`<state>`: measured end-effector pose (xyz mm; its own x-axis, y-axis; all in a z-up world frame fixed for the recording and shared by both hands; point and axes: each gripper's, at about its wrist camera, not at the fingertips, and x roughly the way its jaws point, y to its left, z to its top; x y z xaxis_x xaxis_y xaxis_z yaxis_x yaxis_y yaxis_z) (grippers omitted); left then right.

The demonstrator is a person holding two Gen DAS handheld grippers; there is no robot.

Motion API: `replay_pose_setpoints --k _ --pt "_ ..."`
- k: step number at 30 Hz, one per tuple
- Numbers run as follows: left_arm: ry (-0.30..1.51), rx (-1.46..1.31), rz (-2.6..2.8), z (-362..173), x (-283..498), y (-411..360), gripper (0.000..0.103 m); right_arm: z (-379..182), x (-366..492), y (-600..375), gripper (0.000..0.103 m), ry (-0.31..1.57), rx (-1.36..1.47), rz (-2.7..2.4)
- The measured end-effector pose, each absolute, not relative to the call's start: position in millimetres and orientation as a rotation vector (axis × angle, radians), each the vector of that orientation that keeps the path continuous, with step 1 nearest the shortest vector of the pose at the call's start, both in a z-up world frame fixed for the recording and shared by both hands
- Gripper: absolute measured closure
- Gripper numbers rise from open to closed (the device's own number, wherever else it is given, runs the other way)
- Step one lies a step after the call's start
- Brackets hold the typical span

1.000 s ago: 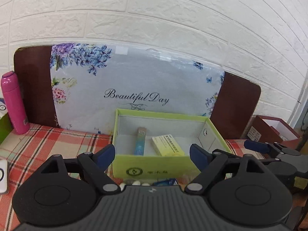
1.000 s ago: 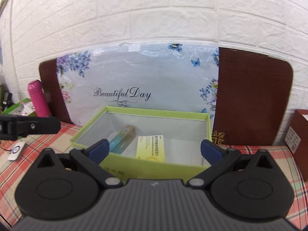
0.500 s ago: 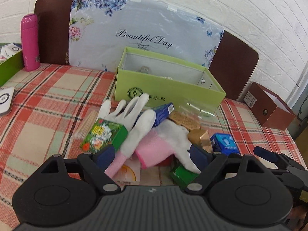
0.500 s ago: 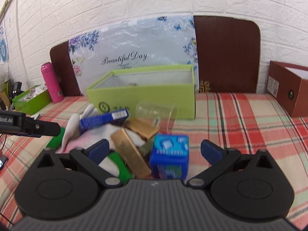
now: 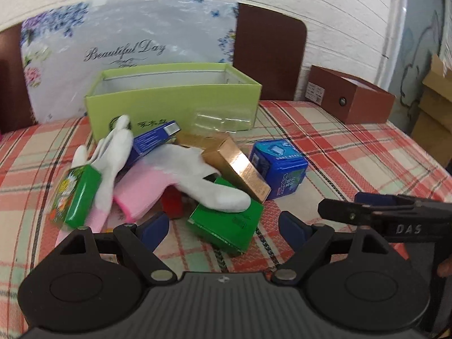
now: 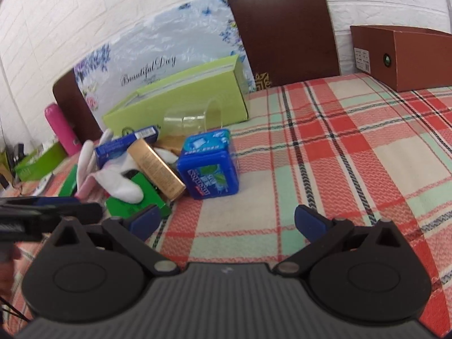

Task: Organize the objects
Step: 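Grasp the green box with the left tool while the right tool grasps the blue mint tin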

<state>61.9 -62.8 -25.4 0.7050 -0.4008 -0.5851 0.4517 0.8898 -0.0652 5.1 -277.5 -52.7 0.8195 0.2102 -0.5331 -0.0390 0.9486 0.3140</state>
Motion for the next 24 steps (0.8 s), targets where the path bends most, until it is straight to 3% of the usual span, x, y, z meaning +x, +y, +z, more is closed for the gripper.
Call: replay_pose_setpoints --k 6,7,8,9,19,21,24 --pt "0.673 0.193 -0.486 -50 86 -92 0.017 -52 1 -292 0.000 0.609 0.289 0.097" --pt "0.686 0.197 -0.486 -53 87 -93 0.022 -53 2 -292 0.000 0.613 0.285 0.096" --pt "0.716 0.190 -0.490 -55 89 -93 0.033 -52 3 -292 0.000 0.615 0.281 0.094" --pt "0.737 0.170 -0.498 -56 88 -90 0.035 -51 4 -291 0.000 0.616 0.271 0.098" --pt "0.790 0.096 -0.475 -51 44 -51 0.035 -36 55 -255 0.001 0.572 0.133 0.183" --pt "0.790 0.088 -0.463 -50 44 -48 0.035 -39 70 -249 0.005 0.580 0.105 0.206" --pt "0.789 0.077 -0.448 -50 46 -48 0.035 -48 88 -245 0.021 0.600 0.086 0.222"
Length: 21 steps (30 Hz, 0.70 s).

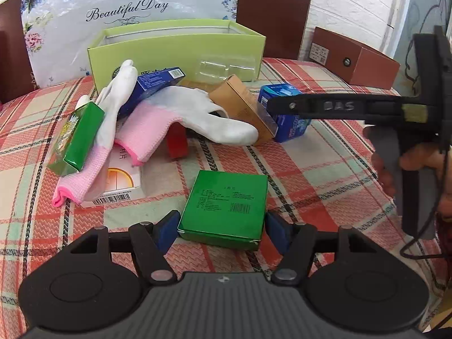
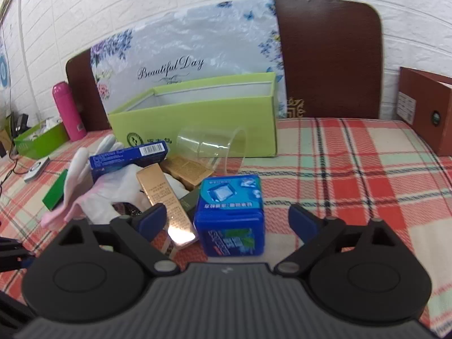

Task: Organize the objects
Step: 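Grasp the green box with the left tool while the right tool grasps the blue mint tin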

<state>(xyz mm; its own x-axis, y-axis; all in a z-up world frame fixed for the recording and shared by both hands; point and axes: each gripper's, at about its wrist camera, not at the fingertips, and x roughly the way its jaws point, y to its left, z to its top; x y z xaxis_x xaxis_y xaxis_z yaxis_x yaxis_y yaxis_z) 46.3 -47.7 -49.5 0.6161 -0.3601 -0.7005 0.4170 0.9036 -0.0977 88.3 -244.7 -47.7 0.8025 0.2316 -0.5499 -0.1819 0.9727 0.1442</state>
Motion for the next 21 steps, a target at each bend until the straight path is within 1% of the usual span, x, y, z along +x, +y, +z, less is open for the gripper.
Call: replay_pose_setpoints --k 1,2,10,14,18,21 --pt "0.789 0.073 -0.448 -50 47 -48 0.035 -50 90 -246 0.045 0.613 0.093 0.220" --pt "0.790 0.070 -0.447 -50 48 -48 0.035 -51 89 -249 0.047 0.625 0.114 0.218" --pt "0.806 0.043 -0.452 -52 51 -46 0.036 -38 11 -263 0.047 0.649 0.208 0.347" --pt "0.801 0.035 -0.436 -53 55 -51 0.033 -46 -15 -257 0.046 0.679 0.150 0.318" --pt "0.801 0.041 -0.420 -53 60 -58 0.030 -43 -19 -249 0.043 0.662 0.115 0.277" --pt "0.804 0.054 -0.409 -54 62 -60 0.029 -44 -15 -243 0.043 0.666 0.091 0.273"
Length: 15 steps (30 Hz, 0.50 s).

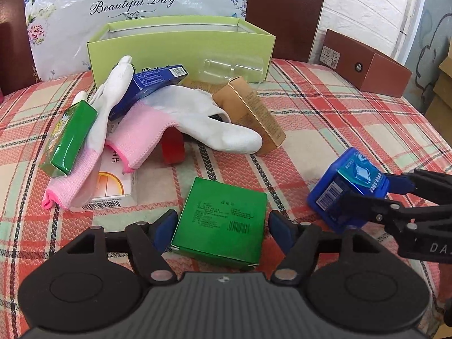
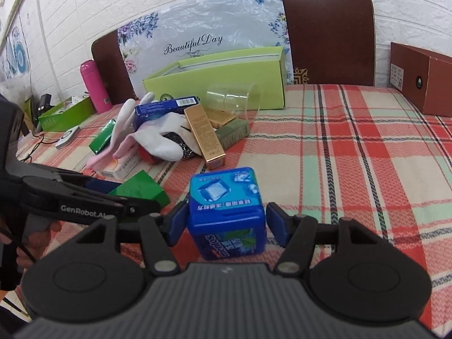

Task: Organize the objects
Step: 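Grasp the green box with the left tool while the right tool grasps the blue mint tin, then lower the green box and blue tin into the lime-green box, open both tools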

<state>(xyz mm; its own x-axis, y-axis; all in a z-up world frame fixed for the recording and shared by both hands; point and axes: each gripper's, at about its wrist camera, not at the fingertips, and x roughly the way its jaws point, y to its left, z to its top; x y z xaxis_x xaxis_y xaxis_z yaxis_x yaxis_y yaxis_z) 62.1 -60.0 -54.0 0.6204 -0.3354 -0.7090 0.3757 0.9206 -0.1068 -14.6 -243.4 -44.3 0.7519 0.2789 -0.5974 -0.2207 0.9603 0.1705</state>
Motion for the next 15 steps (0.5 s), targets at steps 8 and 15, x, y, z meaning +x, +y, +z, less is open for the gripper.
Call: replay_pose_setpoints --k 8,15 --pt "0.805 0.040 -0.409 -54.0 62.9 -58.5 0.029 -49.4 -9.7 -235.9 0.042 0.675 0.052 0.261" --pt "0.805 0.026 -0.412 -53.4 63.0 -54.9 0.034 -51.8 -6.6 -232.9 0.046 0.686 0.038 0.245"
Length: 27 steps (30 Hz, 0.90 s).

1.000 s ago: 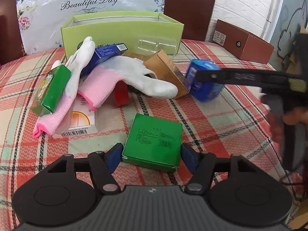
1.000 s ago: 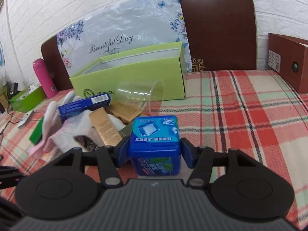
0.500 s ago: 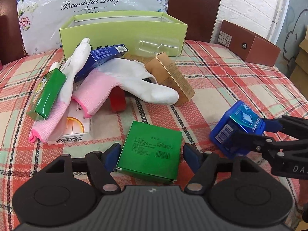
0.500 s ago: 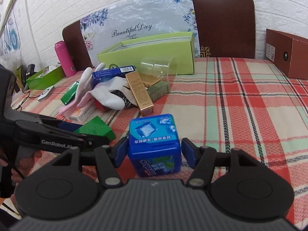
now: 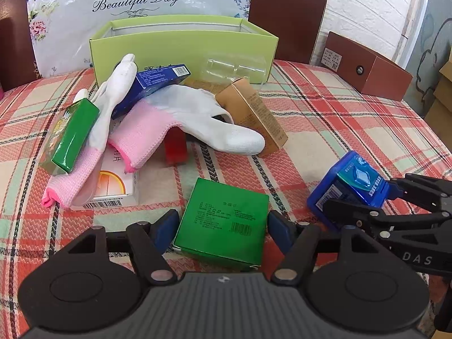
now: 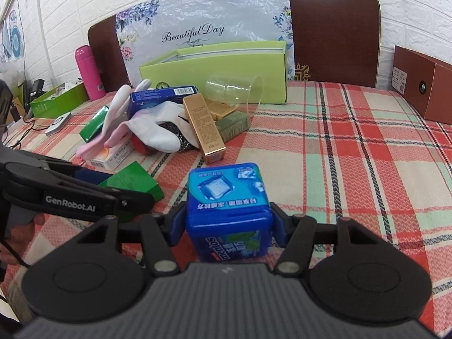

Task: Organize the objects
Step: 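Lower the green box and blue tin into the lime-green box, open both tools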

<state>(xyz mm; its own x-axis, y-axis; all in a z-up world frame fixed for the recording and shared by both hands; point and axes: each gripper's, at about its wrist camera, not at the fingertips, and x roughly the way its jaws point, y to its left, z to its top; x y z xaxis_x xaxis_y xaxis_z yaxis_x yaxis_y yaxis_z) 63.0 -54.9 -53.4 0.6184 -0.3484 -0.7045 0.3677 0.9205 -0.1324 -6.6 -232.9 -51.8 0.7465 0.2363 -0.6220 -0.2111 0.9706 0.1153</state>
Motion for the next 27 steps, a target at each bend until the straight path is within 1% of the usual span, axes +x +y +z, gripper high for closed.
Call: replay_pose_setpoints --k 8,16,22,27 --pt "0.782 -0.029 -0.427 -40 57 -38 0.037 -40 -4 -237 0.047 0.706 0.153 0.313" --pt "0.640 -0.119 -0.462 19 62 -8 0.037 6 19 -239 0.047 0.602 0.169 0.371" --pt "0.523 -0.148 -0.444 61 92 -2 0.037 39 58 -233 0.047 0.504 0.140 0.368" --pt "0.509 -0.173 -0.423 81 148 -14 0.037 59 108 -233 0.047 0.437 0.134 0.307"
